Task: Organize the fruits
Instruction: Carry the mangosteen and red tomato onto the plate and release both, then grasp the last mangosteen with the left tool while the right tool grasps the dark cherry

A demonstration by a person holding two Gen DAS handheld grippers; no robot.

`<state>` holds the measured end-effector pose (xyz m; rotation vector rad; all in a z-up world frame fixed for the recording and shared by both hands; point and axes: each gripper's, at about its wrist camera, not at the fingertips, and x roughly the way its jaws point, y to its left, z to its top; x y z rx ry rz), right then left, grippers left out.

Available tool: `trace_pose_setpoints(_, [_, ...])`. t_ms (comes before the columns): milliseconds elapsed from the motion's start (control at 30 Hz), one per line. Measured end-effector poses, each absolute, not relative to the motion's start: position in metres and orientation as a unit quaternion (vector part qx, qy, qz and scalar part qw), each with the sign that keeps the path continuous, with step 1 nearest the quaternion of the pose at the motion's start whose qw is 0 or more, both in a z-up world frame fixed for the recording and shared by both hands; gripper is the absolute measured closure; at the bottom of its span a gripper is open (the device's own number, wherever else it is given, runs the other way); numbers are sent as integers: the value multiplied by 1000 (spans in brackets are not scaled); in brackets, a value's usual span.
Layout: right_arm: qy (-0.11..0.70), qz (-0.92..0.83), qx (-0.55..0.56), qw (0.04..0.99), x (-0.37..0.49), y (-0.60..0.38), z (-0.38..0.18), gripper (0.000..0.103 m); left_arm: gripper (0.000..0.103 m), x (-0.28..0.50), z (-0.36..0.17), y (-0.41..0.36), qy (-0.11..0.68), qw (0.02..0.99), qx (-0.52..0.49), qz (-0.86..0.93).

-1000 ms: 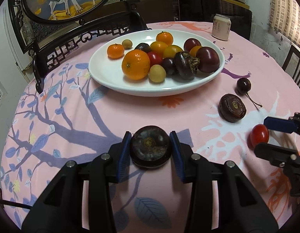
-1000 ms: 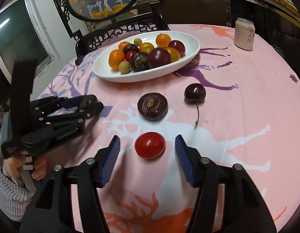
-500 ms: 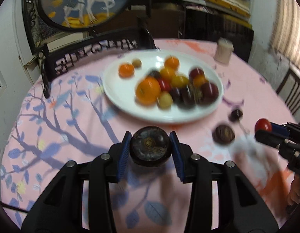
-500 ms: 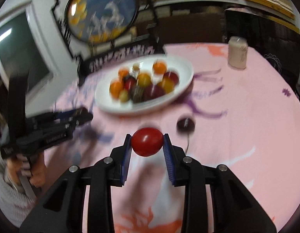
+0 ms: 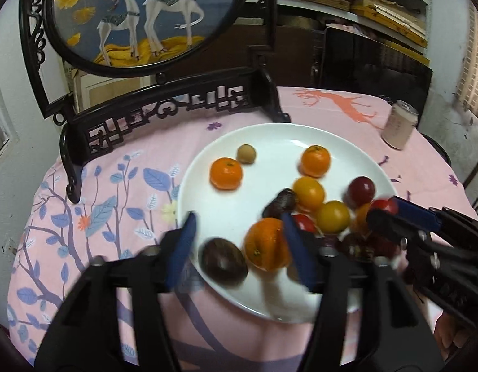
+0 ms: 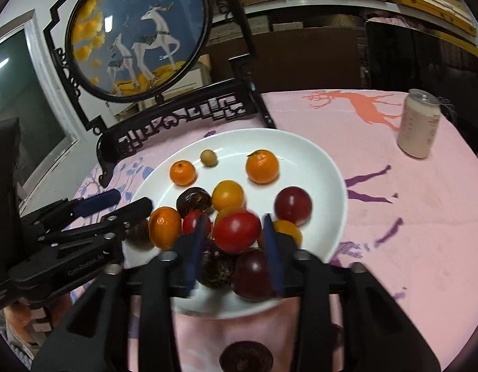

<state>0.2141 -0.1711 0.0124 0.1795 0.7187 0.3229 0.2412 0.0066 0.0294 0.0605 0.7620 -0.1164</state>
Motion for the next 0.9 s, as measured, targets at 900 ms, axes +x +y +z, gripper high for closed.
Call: trace_pose_setpoints(900, [367,92,80,922,123,-237,-15,43,8,145,-8,16,391,918,60,-4])
